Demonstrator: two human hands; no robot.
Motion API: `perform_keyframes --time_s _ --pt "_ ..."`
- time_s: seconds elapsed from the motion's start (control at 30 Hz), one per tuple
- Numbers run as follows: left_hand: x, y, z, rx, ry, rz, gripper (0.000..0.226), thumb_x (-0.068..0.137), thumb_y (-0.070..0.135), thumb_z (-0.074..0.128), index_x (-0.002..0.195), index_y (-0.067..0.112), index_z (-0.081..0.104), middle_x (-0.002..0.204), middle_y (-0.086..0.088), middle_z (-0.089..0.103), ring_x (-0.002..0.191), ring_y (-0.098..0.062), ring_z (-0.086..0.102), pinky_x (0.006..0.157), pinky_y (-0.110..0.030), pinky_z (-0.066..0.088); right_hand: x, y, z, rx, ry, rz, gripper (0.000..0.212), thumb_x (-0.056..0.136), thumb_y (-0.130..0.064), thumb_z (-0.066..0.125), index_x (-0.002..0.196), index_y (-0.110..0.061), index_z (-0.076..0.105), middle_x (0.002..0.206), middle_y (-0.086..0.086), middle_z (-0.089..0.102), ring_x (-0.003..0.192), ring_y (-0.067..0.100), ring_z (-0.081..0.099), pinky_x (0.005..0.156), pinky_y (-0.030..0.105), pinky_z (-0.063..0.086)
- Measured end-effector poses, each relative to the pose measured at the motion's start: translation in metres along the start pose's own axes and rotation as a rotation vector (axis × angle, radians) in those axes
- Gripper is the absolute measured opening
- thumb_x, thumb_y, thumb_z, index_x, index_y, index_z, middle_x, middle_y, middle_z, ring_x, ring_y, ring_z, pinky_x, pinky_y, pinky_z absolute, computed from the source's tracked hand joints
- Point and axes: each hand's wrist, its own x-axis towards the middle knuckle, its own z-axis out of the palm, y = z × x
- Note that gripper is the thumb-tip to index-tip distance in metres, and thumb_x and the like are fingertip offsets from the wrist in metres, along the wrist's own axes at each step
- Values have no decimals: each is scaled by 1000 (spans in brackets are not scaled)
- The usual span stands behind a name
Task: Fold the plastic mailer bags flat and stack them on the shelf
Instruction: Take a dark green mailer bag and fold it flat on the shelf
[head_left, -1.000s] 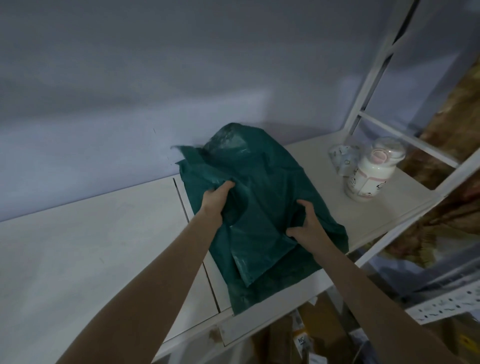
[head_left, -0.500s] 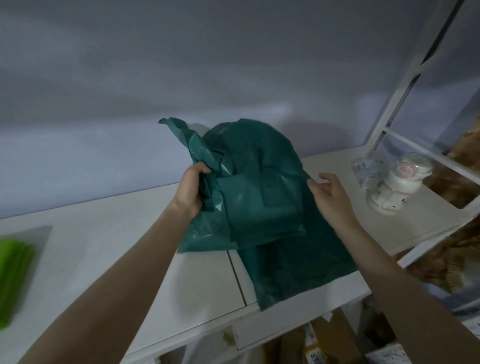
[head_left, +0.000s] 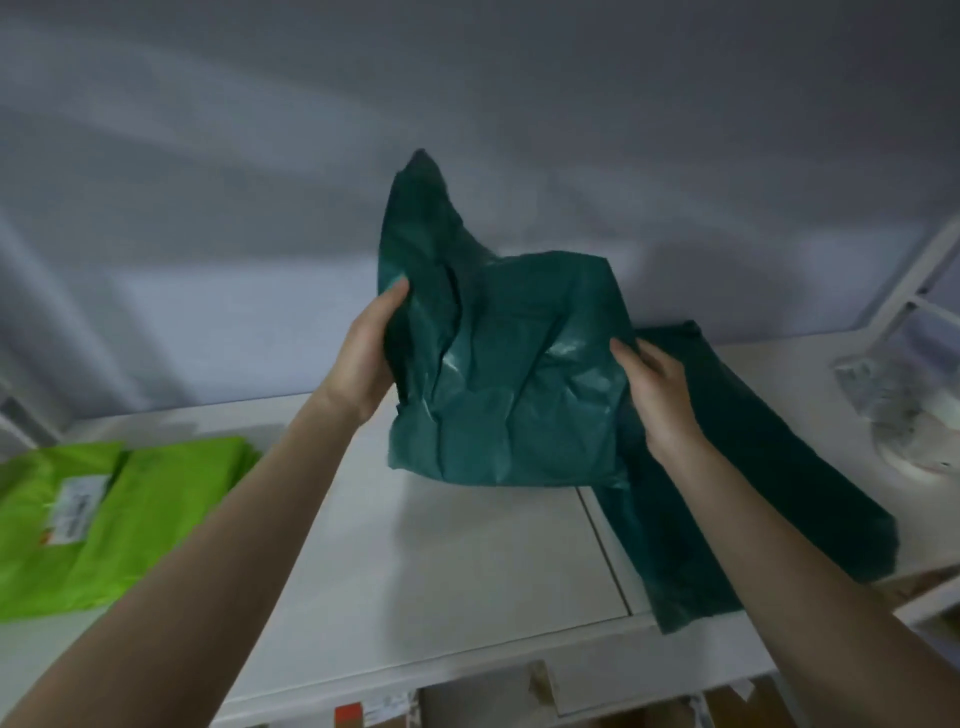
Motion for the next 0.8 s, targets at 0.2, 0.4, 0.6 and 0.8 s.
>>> perform_keyframes --time_s 0.2,0.4,0.6,0.8 --pt "-13 14 -40 292 333 152 18 93 29 52 91 17 65 92 4 70 88 -15 65 74 -22 52 -5 -22 32 -7 20 -39 13 89 -24 60 82 -16 66 85 0 67 79 12 63 75 25 51" --pt "-19 32 -55 314 396 266 23 93 35 55 97 15 66 84 3 67 69 -4 62 65 -18 54 -9 -40 52 -60 11 -81 55 89 -40 59 102 14 57 92 19 66 82 22 63 80 36 52" --pt "-14 43 -71 532 420 370 36 94 35 51 73 7 60 64 1 53 60 -13 44 58 -29 38 -14 -60 66 -61 16 -230 16 95 -25 53 91 -17 66 90 -4 70 83 10 66 79 27 54" --pt "-24 57 -78 657 569 525 30 99 30 41 82 10 55 67 0 56 52 -1 43 52 -16 35 -14 -79 57 -252 229 -500 20 100 -21 41 88 -13 54 82 4 55 66 0 47 65 15 42"
